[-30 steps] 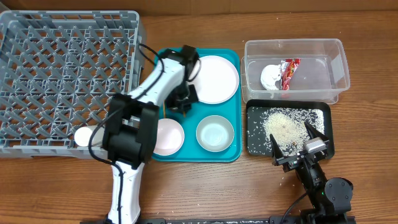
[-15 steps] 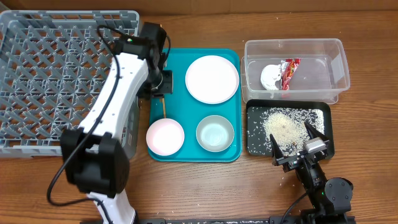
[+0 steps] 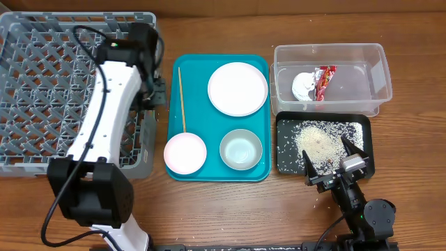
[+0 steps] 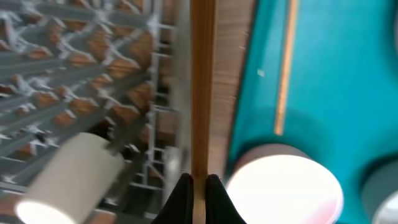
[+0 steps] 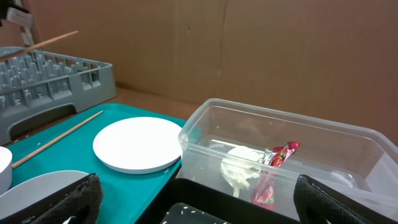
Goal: Sort waste into correct bins and load items into the dishwasher
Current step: 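Carry the chopsticks with the left gripper toward the dish rack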
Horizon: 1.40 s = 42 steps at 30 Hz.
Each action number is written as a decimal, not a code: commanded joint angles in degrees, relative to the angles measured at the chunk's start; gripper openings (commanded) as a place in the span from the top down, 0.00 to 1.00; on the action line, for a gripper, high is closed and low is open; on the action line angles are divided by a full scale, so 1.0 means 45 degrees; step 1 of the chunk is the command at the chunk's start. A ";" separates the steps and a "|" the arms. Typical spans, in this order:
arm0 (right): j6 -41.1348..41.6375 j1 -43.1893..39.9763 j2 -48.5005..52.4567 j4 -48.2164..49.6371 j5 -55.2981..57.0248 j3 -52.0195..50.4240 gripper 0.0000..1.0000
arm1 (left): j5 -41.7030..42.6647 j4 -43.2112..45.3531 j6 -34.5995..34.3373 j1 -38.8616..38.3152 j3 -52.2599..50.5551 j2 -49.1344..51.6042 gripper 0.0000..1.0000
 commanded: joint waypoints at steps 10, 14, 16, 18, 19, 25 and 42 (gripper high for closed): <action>0.0044 0.0024 -0.0121 0.0087 0.0029 -0.0126 0.00 | -0.1137 0.0855 0.1695 0.0505 -0.1569 0.1166 0.96; 0.0049 0.0024 -0.0121 0.0087 0.0029 -0.0131 0.00 | -0.1452 0.1059 0.1117 0.0583 -0.2025 0.1627 0.96; 0.0044 0.0019 -0.0121 0.0087 0.0029 -0.0131 0.00 | -0.1452 0.1039 0.0850 0.0612 -0.2030 0.1744 0.96; 0.0044 0.0019 -0.0121 0.0087 0.0029 -0.0131 0.00 | -0.1394 0.1069 0.0860 0.0656 -0.2025 0.1734 0.96; 0.0049 0.0024 -0.0121 0.0087 0.0029 -0.0131 0.00 | -0.1404 0.1064 0.0860 0.0656 -0.2021 0.1719 0.96; 0.0044 0.0024 -0.0121 0.0087 0.0029 -0.0126 0.00 | -0.1345 0.1035 0.0612 0.0792 -0.2021 0.1719 0.96; 0.0049 0.0019 -0.0121 0.0087 0.0029 -0.0131 0.00 | 0.1574 -0.1622 0.0656 0.1030 0.2798 0.1642 0.00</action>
